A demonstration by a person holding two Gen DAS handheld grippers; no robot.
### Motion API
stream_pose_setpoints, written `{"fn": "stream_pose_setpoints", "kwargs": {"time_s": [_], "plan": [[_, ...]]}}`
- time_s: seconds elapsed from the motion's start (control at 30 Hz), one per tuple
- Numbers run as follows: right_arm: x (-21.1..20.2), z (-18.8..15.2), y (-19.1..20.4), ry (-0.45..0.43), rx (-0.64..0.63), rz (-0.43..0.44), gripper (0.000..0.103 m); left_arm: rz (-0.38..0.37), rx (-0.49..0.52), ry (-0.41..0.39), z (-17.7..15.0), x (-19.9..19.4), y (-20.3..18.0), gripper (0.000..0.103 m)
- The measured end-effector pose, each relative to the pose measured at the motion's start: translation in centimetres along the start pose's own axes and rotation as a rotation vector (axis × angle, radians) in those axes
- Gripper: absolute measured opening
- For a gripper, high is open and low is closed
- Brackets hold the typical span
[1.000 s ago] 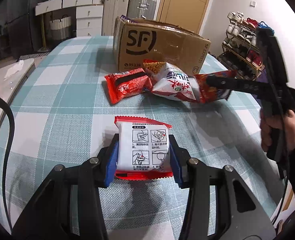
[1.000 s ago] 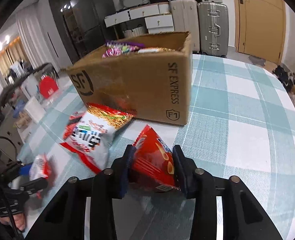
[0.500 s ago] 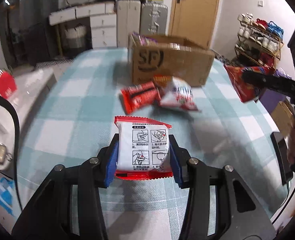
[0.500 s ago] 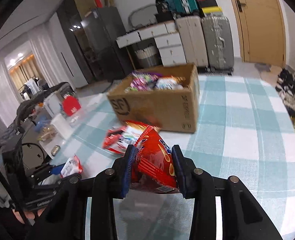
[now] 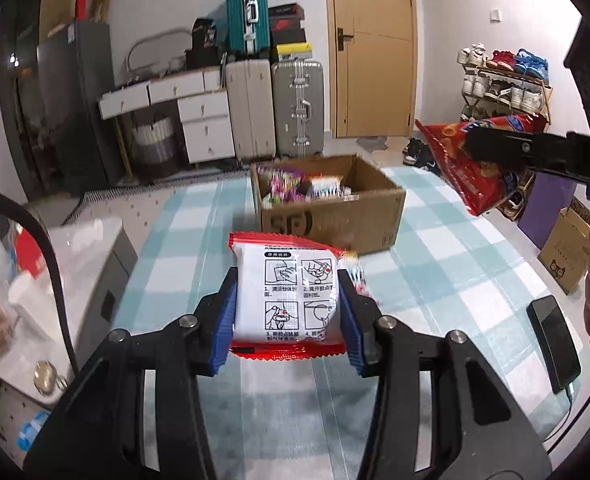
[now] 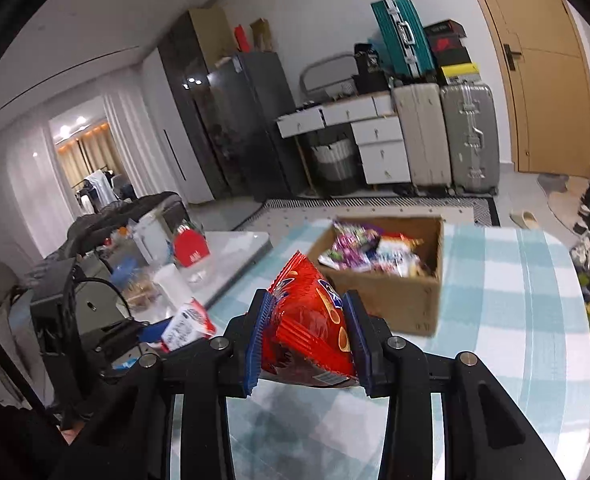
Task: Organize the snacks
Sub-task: 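Carry the white-red pack and red Oreo bag over the box with both grippers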
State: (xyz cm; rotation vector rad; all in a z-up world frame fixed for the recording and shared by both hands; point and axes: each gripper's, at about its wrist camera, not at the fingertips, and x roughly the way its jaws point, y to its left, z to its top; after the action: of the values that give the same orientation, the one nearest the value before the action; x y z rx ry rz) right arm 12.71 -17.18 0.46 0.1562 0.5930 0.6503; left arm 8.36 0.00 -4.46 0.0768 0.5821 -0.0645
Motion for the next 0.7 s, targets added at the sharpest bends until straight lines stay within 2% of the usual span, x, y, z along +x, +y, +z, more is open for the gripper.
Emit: {"fn": "stream_pose_setpoints", "kwargs": {"time_s": [0.17,0.3,0.5,0.7], "plan": [[-0.4,2.6,0.6,-0.027,-0.004,0.014,0.037,-0.054,-0.02,-0.008,3.5,0.6,0.8,0.043],[0.0,4.9,0.7,-0.044,-0.008,0.014,0.037,-0.034,0.001,-0.035,6.6,1.5,1.4,0.043],[1.1,8.8,0.4,-0.071,-0.017,0.01,0.037,-0.074,-0.018,-0.014,11.5,4.1,2.6,0.043],[3.5,12.7,-1.7,-0.062,0.047,0.005,0.038,-0.149,-0.06,0.013,16.4,7.8,4.0,0.043]]}}
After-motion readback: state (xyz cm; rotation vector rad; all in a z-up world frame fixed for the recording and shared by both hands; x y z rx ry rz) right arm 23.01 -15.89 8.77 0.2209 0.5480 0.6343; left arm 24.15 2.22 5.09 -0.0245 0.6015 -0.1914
